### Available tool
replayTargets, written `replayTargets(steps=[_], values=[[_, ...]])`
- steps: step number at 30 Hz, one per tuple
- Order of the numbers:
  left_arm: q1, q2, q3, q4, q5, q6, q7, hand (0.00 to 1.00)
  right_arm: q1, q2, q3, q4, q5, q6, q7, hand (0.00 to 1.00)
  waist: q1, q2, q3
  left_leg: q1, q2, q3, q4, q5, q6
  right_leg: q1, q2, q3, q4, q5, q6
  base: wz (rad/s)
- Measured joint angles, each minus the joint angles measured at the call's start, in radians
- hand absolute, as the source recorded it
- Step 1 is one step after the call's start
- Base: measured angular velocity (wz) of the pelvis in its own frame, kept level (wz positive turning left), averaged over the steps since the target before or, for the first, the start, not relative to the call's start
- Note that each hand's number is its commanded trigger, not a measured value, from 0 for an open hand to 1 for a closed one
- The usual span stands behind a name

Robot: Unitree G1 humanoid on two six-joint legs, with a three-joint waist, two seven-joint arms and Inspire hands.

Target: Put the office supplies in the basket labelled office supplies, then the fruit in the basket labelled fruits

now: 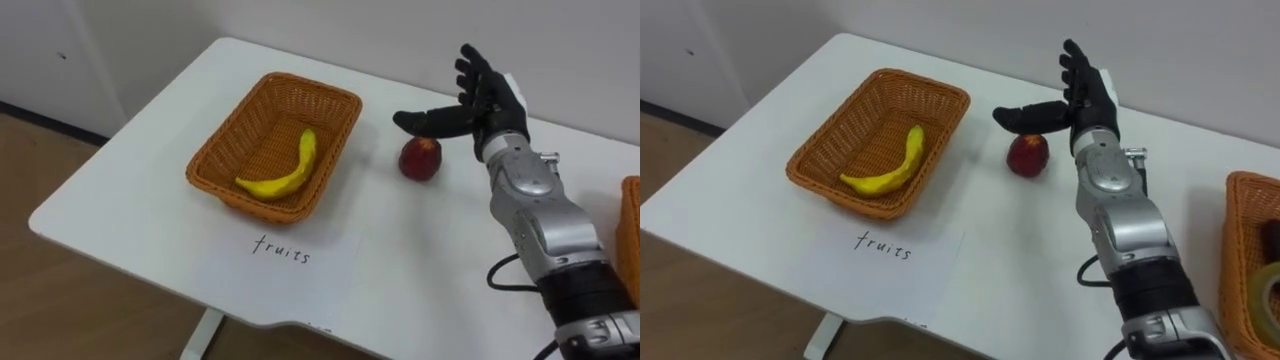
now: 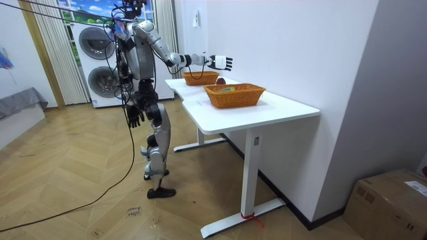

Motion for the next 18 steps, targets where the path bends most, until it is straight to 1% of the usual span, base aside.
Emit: replayTargets(steps=[4,9,18], values=[[0.000,-0.001,0.000,-0.008,0.000,0.002,0.000,0.00,0.006,0.000,0.005,0.001,0.000,0.000,0.000,0.00,-0.001,-0.002,0.0009,-0.003,0.000,0.000,0.000,0.000,0.000,0.000,0.000,0.000,-0.002,0.000,0.000,0.01],[0.000,-0.002,0.000,-0.021,0.000,0.003,0.000,0.00,0.010,0.000,0.005,0.001,0.000,-0.001,0.000,0.00,0.000,-0.009,0.0053,-0.008,-0.001,0.000,0.000,0.000,0.000,-0.002,0.000,0.000,-0.005,-0.001,0.001,0.01],[0.001,-0.005,0.000,-0.028,0.000,0.011,-0.010,0.00,0.010,0.000,0.004,0.031,-0.002,-0.008,0.000,0.00,0.000,-0.010,0.0061,-0.011,0.000,0.000,0.000,0.000,0.000,-0.001,0.003,-0.002,-0.015,-0.001,0.002,0.00]])
